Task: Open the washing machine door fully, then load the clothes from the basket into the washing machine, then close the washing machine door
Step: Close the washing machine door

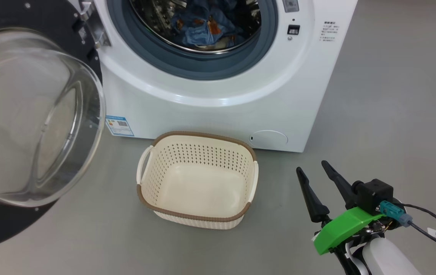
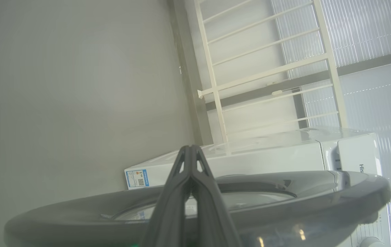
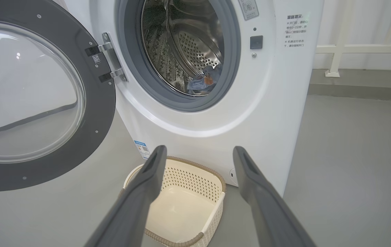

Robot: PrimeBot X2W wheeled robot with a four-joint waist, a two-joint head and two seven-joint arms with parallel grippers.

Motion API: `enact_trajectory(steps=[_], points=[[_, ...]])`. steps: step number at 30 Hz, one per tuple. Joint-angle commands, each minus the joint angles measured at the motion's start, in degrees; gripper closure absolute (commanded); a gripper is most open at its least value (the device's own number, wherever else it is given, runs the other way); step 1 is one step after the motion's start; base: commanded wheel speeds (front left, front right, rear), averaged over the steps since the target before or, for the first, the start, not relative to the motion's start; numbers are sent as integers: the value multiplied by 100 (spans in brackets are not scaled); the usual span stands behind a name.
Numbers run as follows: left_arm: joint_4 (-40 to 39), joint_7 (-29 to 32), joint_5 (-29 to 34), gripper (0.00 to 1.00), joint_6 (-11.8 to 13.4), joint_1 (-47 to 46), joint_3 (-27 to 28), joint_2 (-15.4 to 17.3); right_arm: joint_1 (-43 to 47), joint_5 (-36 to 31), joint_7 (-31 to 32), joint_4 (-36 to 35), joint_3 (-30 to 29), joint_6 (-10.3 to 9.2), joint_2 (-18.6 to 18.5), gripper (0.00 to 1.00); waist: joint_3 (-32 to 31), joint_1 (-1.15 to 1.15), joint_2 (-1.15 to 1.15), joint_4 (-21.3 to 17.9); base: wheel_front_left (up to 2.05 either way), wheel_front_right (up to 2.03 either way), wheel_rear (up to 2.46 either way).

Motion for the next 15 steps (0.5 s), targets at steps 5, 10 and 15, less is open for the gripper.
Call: enact_trajectory(steps=[5,10,15], points=[[-488,901,-133,100,-38,350,-195,-13,21,225,-202,47,170,42,69,0,-300,0,0,148,0,0,0],[-925,1434,-218,100,-38,605,-311,-171,35,363,-303,182,236,42,76,0,-462,0,0,214,0,0,0],[-1427,1852,-480,100,-38,853,-256,-434,47,498,-397,287,301,42,76,0,-588,0,0,207,0,0,0]])
